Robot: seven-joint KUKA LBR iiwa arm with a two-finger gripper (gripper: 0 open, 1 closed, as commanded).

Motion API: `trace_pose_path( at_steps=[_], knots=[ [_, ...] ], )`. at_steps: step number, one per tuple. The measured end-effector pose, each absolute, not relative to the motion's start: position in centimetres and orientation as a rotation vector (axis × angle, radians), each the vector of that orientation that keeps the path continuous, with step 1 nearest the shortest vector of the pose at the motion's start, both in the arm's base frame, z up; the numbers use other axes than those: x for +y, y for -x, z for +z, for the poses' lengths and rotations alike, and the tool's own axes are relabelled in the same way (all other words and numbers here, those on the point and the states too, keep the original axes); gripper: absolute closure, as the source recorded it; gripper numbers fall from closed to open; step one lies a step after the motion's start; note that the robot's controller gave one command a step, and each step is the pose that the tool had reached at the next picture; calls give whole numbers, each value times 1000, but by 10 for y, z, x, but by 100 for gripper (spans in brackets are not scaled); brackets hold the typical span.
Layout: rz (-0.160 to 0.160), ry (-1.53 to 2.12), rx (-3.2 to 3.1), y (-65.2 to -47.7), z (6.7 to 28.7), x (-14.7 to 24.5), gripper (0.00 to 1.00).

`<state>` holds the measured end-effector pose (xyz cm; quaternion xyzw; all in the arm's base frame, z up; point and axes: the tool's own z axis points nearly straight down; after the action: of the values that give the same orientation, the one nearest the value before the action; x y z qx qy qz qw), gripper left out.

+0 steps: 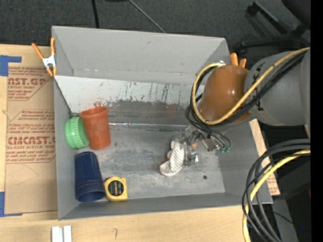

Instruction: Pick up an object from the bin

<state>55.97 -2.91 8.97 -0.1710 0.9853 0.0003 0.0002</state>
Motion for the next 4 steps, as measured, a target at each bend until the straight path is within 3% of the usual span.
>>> trace_pose_path(
  at_steps=[1, 2, 3, 4],
  knots=[
    [1, 568, 3089, -545, 104, -28, 100],
    [3, 580, 3092, -560, 153, -26, 100],
    [1, 644, 3073, -534, 192, -28, 100],
    [1, 644, 3073, -534, 192, -28, 100]
  ],
)
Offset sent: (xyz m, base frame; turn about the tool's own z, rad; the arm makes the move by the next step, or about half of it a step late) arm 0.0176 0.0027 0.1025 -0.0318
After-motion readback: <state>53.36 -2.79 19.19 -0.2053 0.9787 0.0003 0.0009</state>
